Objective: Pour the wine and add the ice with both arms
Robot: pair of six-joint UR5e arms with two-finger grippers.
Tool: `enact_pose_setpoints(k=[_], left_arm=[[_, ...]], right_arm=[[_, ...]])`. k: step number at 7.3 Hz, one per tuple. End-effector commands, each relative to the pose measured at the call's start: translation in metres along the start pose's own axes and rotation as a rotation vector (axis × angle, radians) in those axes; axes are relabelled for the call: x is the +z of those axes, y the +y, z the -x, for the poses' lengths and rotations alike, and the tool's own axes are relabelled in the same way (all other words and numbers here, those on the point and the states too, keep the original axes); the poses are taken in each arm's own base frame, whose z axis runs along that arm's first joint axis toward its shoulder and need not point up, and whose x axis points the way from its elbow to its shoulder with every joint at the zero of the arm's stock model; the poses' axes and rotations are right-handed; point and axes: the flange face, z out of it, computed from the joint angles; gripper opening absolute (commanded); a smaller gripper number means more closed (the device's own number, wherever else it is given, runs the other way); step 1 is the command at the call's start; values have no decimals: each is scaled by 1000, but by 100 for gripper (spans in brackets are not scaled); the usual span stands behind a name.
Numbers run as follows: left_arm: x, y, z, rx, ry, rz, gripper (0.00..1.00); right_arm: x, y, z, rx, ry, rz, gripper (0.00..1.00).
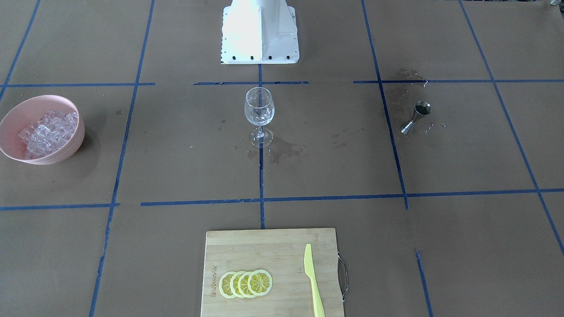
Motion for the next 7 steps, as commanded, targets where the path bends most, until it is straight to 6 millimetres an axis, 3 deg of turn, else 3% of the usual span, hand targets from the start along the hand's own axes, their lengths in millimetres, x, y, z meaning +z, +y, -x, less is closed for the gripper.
enact_pose_setpoints(k=[1,2,7], left_arm=[[3,1,2,-7,5,3,100],[7,13,6,-19,11,15,100],[-12,-2,-16,110,8,-115,100]], right_arm=[[1,1,-1,1,-3,1,100],[5,8,-5,10,-8,11,100],[0,13,0,-5,-11,-3,100]])
